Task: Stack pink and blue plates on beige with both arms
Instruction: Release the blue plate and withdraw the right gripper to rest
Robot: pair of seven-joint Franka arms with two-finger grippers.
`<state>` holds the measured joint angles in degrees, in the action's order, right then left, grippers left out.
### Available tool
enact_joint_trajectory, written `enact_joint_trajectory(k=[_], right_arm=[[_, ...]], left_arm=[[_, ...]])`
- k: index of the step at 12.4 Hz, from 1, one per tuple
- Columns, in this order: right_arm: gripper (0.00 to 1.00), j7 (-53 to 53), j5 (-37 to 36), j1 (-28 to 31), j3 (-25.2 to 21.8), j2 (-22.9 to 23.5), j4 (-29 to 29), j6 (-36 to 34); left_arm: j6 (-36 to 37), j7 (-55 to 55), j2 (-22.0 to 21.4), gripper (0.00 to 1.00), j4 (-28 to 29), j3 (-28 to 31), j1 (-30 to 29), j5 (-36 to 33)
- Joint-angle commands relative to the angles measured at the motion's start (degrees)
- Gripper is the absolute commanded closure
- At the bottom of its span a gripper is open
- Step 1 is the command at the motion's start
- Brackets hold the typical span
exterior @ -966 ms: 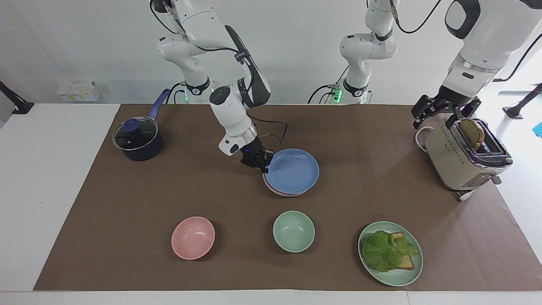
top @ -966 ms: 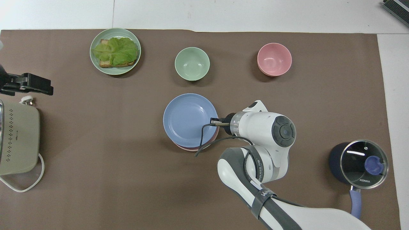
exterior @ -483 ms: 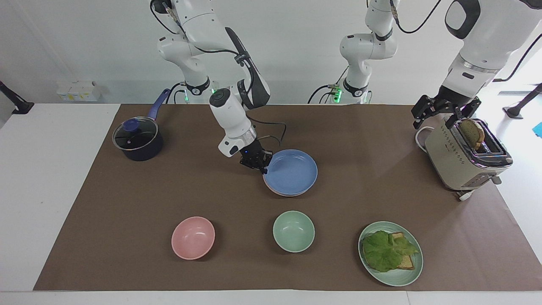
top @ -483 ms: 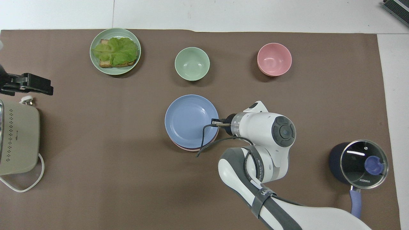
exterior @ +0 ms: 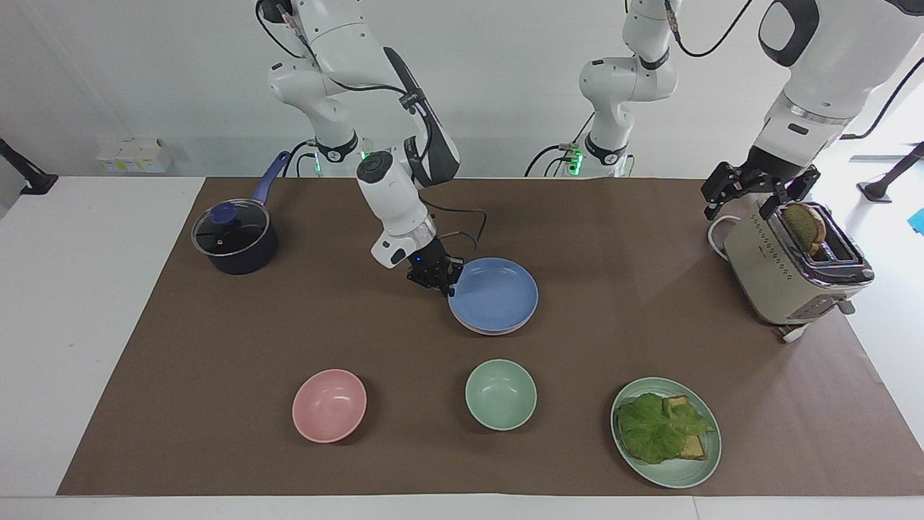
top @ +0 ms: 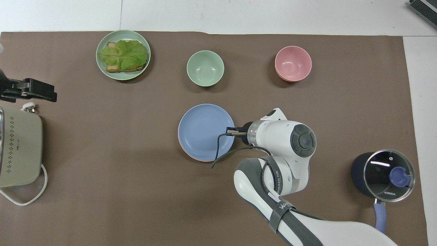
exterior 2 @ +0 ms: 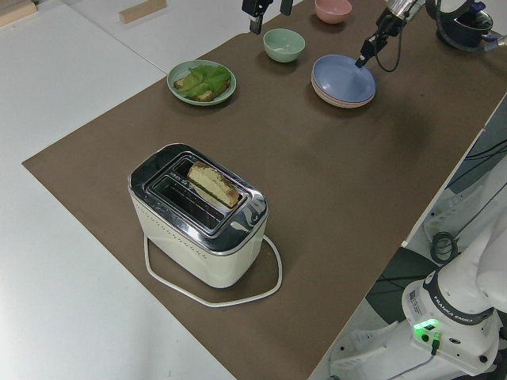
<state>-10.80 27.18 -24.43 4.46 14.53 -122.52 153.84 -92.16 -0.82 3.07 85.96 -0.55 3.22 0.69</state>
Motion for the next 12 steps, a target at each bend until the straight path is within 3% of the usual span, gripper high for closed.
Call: enact_joint_trajectory(k=[1, 3, 4, 6, 9, 12], right_arm=[[0.49, -0.9, -1.6, 0.5, -0.1, -0.2, 1.0, 0.6], [0.07, -0.9, -1.6, 1.1, -0.7, -1.4, 2.1, -0.8], [0.0, -1.0, -1.7, 2.8, -1.0, -3.6, 2.0, -3.0], [0.0, -1.0, -5.8, 8.7, -1.0, -8.3, 1.9, -9.4], [0.0, -1.1, -21.1, 18.4, -0.9, -14.9, 2.1, -20.0], [0.0, 0.5, -23.0, 27.4, -0.9, -19.1, 8.5, -33.5]], left_arm=[[0.6, 0.6, -0.5, 0.0, 0.5, -0.3, -0.5, -0.7], [0.7, 0.6, -0.5, 0.0, 0.5, -0.3, -0.5, -0.7], [0.6, 0.6, -0.5, 0.0, 0.5, -0.3, -0.5, -0.7], [0.6, 0.6, -0.5, 0.0, 0.5, -0.3, -0.5, -0.7], [0.6, 0.6, -0.5, 0.0, 0.5, -0.3, -0.5, -0.7], [0.7, 0.6, -0.5, 0.0, 0.5, -0.3, -0.5, -0.7]])
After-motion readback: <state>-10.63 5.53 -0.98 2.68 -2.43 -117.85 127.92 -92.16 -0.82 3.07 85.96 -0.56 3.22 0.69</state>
